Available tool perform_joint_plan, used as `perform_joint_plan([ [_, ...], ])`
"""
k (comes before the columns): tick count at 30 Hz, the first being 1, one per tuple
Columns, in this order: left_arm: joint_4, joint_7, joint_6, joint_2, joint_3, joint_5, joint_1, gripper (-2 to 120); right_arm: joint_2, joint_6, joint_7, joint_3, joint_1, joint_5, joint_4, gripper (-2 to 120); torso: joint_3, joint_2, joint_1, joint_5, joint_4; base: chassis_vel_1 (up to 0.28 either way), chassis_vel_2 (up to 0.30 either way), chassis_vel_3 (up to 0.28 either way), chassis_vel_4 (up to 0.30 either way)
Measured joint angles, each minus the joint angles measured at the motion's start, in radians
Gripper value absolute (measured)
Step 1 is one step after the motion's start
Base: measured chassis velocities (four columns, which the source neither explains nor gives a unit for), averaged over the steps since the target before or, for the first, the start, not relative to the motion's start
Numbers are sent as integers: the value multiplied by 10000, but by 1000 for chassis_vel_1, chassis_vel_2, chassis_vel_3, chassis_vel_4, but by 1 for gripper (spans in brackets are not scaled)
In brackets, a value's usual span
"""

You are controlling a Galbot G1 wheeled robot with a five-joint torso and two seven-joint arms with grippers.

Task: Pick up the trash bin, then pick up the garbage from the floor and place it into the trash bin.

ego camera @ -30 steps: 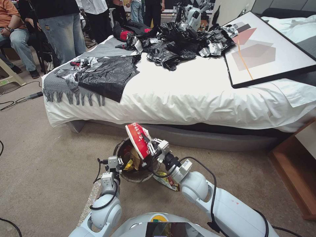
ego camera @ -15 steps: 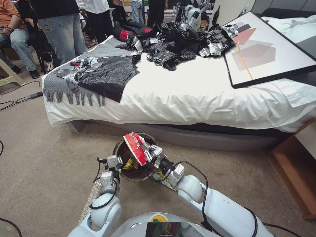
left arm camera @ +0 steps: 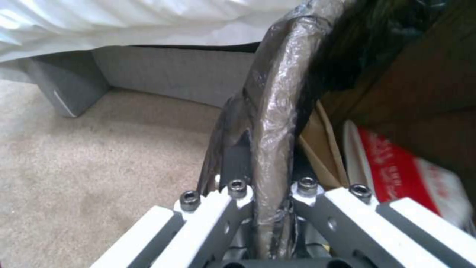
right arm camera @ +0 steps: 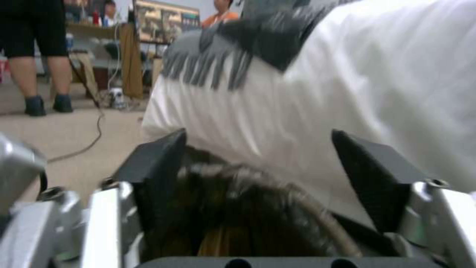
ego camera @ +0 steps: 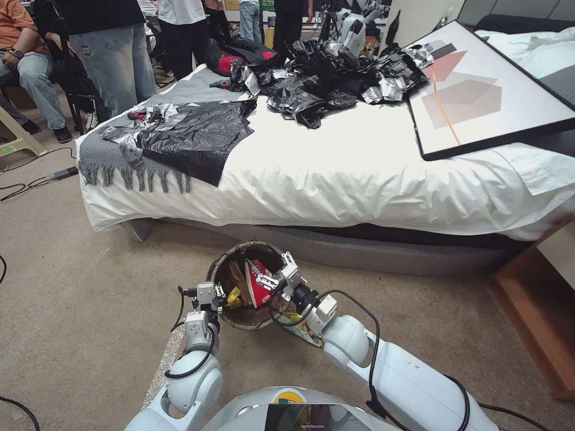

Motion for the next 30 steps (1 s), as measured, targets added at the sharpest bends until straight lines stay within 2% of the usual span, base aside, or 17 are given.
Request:
perform_joint_plan([
  [2, 0, 0, -1, -3, 4, -1, -5, 0, -1, -10, 33, -13, 28, -29, -59, 81, 0, 0, 0, 0, 0, 0, 0, 0, 0],
  [4, 26, -2, -4, -23, 27, -4, -45, 0, -10, -61, 154, -7, 97, -200, -201, 91, 0, 0, 0, 0, 0, 0, 0, 0, 0],
  [8, 85, -2, -7, -65, 77, -10, -96, 0, -16, -84, 261, 59, 100, -233, -199, 100, 0, 0, 0, 0, -1, 0, 0, 0, 0],
  [15, 94, -12, -8, -71, 78, -31, -116, 0, -1, -100, 387, 148, 75, -216, 103, 100, 0, 0, 0, 1, 0, 0, 0, 0, 0],
  [17, 93, -13, -8, -54, 35, -52, -114, 0, -57, -128, 462, 487, -82, -87, 566, 100, 0, 0, 0, 2, 0, 0, 0, 0, 0],
  [21, 80, -11, -13, -29, -61, -84, -86, 0, -184, -404, 934, 1388, -469, 484, 1716, 100, 0, 0, 0, 2, -1, 0, 0, 0, 0],
  [22, 66, -9, -24, -22, -121, -97, -68, 0, -267, -548, 1234, 1988, -773, 675, 2244, 100, -1, 0, 0, 0, 0, 0, 0, 0, 0],
  [24, 66, -9, -24, -22, -121, -97, -68, 0, -267, -548, 1234, 1988, -773, 675, 2244, 100, -1, 0, 0, 0, 0, 0, 0, 0, 0],
  [25, 32, -8, -35, 0, -212, -129, -29, 0, -358, -719, 1537, 3195, -1596, 686, 2779, 100, 0, 0, 0, 2, -1, 0, 0, 0, 0],
  [27, -19, 5, -59, 37, -326, -137, 53, 0, -282, -815, 1733, 4554, -2841, 242, 3114, 100, -1, 0, 0, 3, -4, 0, 0, 0, 0],
  [29, -46, 8, -71, 48, -382, -137, 88, 0, -192, -821, 1793, 4933, -3202, 44, 3161, 100, -1, 0, 0, 1, -3, 0, 0, 0, 0],
  [30, -97, 11, -88, 65, -481, -137, 133, 0, 46, -821, 1930, 5491, -3740, -322, 3165, 100, 0, 0, 0, 3, -1, 0, 0, 0, 0],
])
